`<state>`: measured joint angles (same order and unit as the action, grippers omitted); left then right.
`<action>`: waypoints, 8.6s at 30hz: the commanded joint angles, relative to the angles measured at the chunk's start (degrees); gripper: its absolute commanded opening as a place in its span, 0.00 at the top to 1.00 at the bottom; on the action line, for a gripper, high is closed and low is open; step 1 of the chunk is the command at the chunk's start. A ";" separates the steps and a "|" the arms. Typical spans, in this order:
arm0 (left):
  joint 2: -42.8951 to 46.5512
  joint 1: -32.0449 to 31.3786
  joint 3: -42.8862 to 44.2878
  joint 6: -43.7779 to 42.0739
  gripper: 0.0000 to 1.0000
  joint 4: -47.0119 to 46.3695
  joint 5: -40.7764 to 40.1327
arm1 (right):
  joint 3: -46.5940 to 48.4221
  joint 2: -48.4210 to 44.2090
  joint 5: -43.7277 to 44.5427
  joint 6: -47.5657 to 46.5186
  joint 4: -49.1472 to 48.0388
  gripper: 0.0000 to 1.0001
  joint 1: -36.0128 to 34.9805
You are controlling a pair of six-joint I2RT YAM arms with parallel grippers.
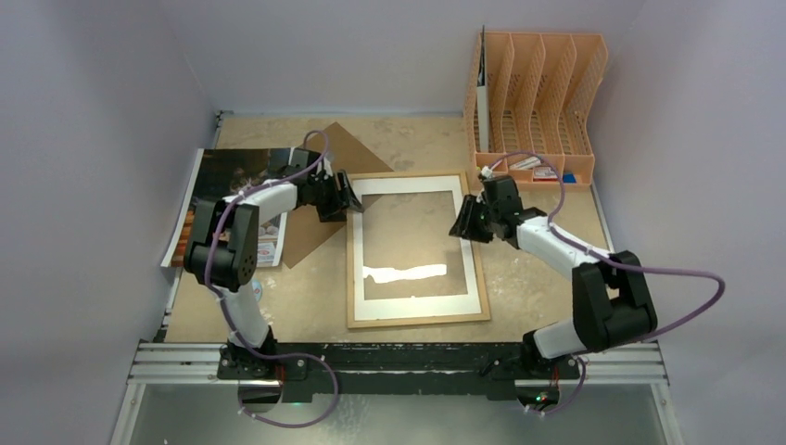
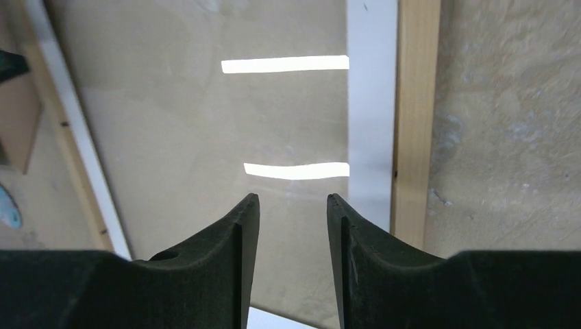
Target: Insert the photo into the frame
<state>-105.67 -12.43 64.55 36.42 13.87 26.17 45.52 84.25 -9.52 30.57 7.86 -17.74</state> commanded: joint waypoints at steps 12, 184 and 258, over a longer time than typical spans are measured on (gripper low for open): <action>10.78 0.49 10.17 -9.02 0.36 16.23 -35.87 | 13.98 1.81 -8.47 8.87 -9.92 0.52 -6.37; 12.64 4.25 -8.35 -9.91 0.55 20.02 -36.29 | 3.99 19.79 -27.62 19.85 -48.54 0.46 -18.51; 16.07 1.53 -0.55 -1.67 0.25 19.16 -18.20 | 56.87 -5.44 31.67 -17.76 53.33 1.00 -18.34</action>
<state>-91.72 -10.59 62.96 32.58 32.51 5.98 100.03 76.82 20.71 15.40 60.03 -36.25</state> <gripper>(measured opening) 0.747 0.004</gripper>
